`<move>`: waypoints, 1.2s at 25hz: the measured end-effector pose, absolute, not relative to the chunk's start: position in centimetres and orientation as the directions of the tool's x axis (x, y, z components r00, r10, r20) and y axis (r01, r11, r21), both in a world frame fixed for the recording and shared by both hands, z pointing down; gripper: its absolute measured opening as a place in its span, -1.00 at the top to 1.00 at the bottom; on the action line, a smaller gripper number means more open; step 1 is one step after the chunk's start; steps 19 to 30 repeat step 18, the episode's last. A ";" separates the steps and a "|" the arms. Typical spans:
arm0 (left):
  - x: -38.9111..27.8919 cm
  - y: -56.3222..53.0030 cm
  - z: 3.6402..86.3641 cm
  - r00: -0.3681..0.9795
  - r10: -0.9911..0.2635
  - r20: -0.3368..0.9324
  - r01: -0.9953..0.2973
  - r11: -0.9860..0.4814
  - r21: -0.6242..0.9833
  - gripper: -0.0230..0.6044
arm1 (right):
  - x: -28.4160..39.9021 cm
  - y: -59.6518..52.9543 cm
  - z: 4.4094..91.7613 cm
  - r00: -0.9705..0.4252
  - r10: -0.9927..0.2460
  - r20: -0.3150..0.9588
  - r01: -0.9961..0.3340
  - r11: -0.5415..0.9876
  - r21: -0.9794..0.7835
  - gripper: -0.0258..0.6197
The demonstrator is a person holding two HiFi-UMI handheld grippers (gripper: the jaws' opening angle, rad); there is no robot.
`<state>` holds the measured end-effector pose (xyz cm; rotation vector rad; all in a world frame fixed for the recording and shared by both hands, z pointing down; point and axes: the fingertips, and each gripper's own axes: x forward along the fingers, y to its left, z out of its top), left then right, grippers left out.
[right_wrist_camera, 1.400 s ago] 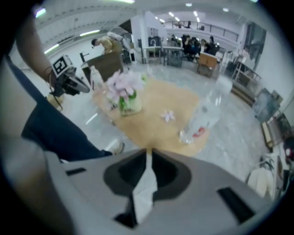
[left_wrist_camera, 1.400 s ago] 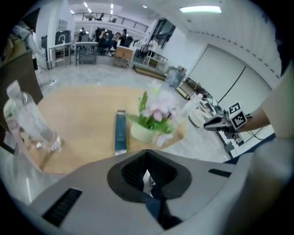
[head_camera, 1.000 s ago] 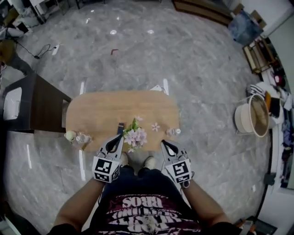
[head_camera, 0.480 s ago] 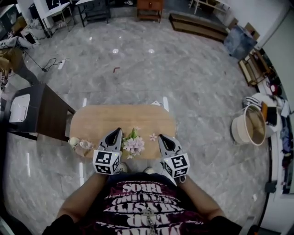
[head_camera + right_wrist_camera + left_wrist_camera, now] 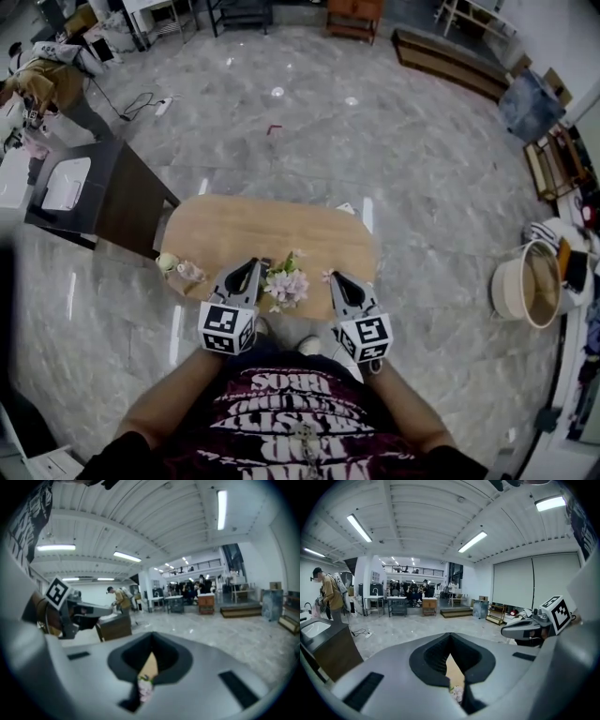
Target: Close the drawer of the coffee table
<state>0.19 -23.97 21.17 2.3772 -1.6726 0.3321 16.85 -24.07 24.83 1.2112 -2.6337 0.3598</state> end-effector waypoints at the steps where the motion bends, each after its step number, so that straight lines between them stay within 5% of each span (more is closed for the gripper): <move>1: -0.1 -23.7 21.3 0.320 -0.894 0.314 -0.945 -0.323 0.043 0.86 | 16.6 -24.0 24.9 -0.642 -0.705 0.299 -0.760 0.636 -0.134 0.82; 30: -4.6 -27.8 23.1 0.479 -0.804 0.353 -0.869 -0.492 0.059 0.86 | 11.5 -26.4 24.9 -0.522 -0.779 0.348 -0.850 0.511 -0.130 0.82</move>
